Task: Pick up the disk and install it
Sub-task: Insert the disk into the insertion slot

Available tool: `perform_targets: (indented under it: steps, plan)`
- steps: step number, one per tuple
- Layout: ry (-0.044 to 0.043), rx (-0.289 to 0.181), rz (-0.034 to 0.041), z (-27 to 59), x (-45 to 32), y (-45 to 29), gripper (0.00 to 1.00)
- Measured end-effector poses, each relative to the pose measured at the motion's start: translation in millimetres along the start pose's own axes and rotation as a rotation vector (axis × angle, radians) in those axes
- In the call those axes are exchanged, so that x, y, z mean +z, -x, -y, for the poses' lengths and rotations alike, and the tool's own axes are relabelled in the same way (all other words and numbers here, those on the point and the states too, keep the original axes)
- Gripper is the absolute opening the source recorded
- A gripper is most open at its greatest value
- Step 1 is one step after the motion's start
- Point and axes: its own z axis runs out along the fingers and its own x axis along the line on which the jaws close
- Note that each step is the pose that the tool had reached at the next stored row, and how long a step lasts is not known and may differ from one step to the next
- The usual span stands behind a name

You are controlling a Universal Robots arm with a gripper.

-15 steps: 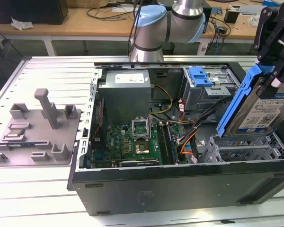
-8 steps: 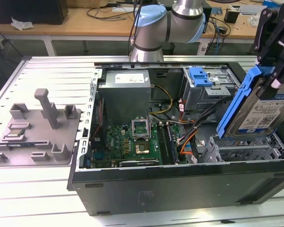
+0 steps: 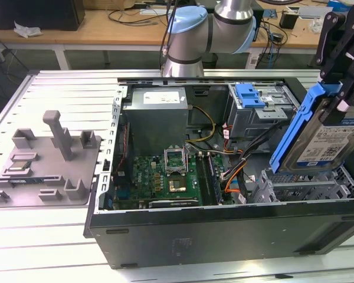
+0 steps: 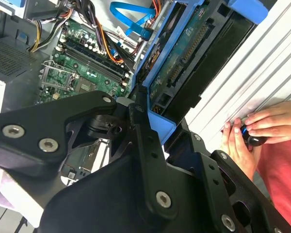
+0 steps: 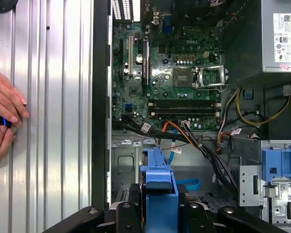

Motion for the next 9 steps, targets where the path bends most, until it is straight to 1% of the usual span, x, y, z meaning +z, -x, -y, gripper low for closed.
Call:
perform_targets:
  steps: [9]
  plan:
    - [0.0000, 0.000, 0.0001, 0.0, 3.0, -0.1, 0.37]
